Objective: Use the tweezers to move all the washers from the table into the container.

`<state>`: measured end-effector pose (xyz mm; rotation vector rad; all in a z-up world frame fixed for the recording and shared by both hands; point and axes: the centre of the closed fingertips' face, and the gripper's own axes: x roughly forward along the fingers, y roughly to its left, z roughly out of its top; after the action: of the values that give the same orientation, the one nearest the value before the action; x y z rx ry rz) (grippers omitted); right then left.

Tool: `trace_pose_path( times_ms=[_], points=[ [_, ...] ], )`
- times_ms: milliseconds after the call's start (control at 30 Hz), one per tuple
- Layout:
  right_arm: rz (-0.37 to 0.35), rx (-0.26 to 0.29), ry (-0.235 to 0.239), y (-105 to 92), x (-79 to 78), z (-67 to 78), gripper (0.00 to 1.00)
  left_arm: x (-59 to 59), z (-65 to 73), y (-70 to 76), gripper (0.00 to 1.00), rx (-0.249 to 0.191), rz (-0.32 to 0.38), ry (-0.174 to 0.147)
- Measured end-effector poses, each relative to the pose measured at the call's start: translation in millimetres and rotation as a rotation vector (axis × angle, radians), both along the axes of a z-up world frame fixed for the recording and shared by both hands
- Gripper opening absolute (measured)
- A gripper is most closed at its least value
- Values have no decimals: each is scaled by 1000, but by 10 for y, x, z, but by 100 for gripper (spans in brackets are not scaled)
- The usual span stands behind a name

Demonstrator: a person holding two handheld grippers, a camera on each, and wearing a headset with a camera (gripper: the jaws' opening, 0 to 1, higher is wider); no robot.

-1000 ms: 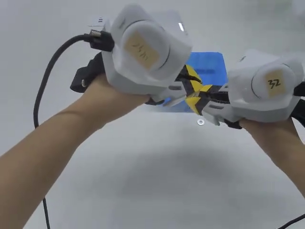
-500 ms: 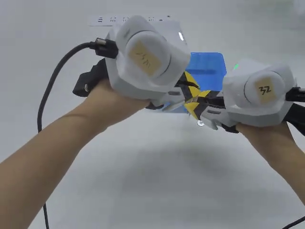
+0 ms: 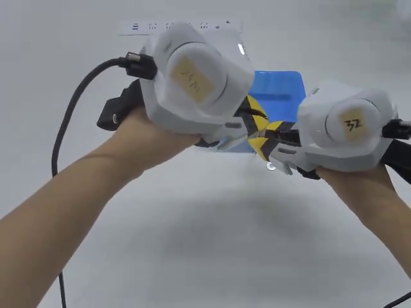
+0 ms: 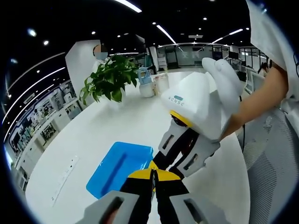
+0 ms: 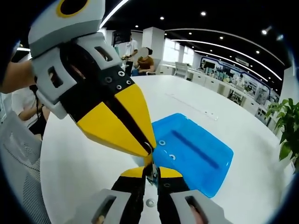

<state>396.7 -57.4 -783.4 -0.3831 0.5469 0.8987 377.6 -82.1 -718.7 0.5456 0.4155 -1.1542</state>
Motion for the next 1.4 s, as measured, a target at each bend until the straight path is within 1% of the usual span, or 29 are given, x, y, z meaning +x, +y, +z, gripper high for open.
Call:
trace_pose_path(
  times_ms=[33,67,100,267,300,400,467,533,633,767,867,1000,1100,1200,1267,1367,1400],
  points=[
    [1,1,4,-3,-4,0,5,5,4,5,0,-5,6,4],
    [0,7,10,-2,-6,0,6,-2,4,4,0,-12,5,14],
    [0,6,9,-2,-9,0,6,-3,6,7,0,-13,5,15],
    [8,-12,-2,6,-18,-3,6,-37,3,4,0,0,-2,2],
    [8,-8,-1,7,-20,-2,6,-33,3,6,0,-3,1,5],
    [0,5,12,2,-19,-3,5,-9,3,10,0,-25,19,33],
    [1,-5,11,-2,-12,-5,4,-7,6,-5,0,-25,19,29],
    [11,-35,-5,-7,-17,-7,3,-13,6,-19,0,-21,16,27],
    [12,-30,1,-12,-34,-4,3,-35,5,-25,0,-19,10,31],
    [28,-46,-3,-7,-81,23,3,-66,32,-16,0,-18,10,30],
    [33,-46,-13,-9,-98,91,3,-90,98,-11,0,-22,8,19],
    [44,-44,-35,1,-106,221,3,-107,223,-7,0,-28,6,-3],
    [50,-52,-63,-4,-91,312,3,-107,311,-10,0,-35,7,-19],
    [53,-58,-78,-14,-76,391,3,-96,405,-16,0,-46,13,-35],
    [53,-53,-89,-22,-52,463,3,-77,439,-29,0,-56,16,-48],
    [48,-40,-118,-24,8,606,3,-47,562,-38,0,-78,26,-75],
    [45,-37,-126,-25,28,637,3,-23,609,-40,0,-91,32,-84]
  ],
)
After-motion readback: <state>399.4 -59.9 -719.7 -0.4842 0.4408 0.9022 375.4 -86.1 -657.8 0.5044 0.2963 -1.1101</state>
